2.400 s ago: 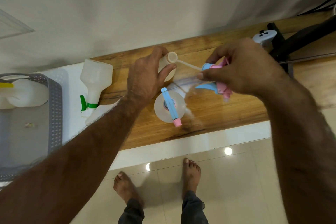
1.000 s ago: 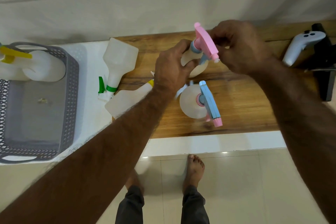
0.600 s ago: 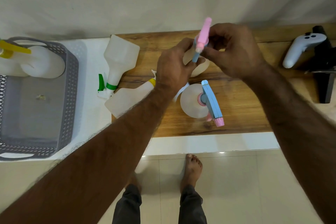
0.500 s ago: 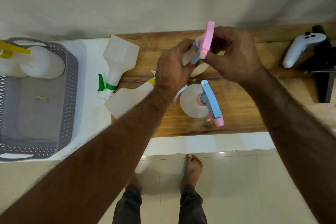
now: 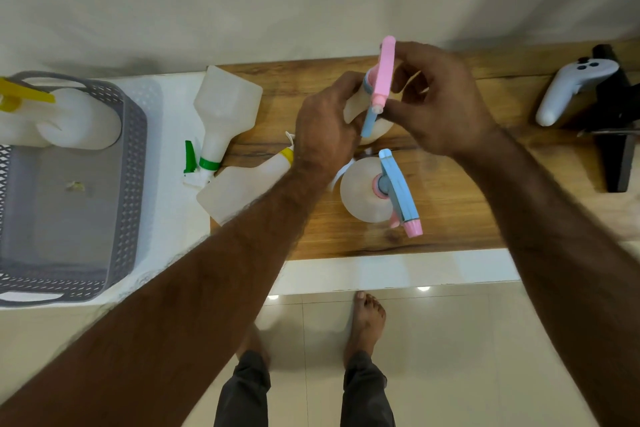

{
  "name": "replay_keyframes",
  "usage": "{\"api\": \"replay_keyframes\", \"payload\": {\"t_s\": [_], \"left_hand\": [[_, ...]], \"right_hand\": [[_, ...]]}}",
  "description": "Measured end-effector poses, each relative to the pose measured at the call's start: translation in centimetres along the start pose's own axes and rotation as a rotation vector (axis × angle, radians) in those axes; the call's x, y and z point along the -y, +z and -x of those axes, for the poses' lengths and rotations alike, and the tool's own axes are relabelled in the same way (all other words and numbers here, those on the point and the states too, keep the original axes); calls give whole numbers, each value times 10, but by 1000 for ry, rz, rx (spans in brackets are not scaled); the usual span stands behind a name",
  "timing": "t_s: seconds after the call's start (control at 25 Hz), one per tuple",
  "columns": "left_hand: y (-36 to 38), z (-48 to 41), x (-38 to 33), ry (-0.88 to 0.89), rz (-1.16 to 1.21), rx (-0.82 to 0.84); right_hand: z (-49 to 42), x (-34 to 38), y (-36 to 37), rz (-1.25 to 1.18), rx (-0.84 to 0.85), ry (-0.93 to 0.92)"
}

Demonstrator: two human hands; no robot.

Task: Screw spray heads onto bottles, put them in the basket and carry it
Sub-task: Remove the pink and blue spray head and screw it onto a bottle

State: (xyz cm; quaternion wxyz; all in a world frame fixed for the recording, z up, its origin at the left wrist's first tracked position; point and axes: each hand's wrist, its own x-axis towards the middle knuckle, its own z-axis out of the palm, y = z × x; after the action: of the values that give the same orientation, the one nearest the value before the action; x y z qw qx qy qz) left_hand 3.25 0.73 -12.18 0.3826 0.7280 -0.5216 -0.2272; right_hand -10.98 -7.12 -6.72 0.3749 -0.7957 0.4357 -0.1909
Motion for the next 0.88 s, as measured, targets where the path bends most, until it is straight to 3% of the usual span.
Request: {"api": "replay_keyframes", "payload": {"t_s": [0.12, 0.28, 0.44, 0.52, 0.64, 0.8, 0.88], "left_hand": [[0, 3, 1, 22, 47, -39], [1, 2, 2, 25, 9, -19], [0, 1, 2, 49, 22, -36], [1, 4, 2, 52, 31, -40], [3, 2, 5, 54, -9, -38], [3, -1, 5, 30, -36, -29], [3, 0, 6, 22, -8, -25]], "right_hand": [[-2, -1, 10, -230, -81, 54], [7, -3, 22, 142, -246, 61], [6, -10, 19, -223, -149, -86], [6, -11, 20, -205, -159, -28], [5, -9, 15, 18, -152, 35], [4, -10, -6, -240, 75, -60], [8, -12, -8, -229, 31, -73]]}}
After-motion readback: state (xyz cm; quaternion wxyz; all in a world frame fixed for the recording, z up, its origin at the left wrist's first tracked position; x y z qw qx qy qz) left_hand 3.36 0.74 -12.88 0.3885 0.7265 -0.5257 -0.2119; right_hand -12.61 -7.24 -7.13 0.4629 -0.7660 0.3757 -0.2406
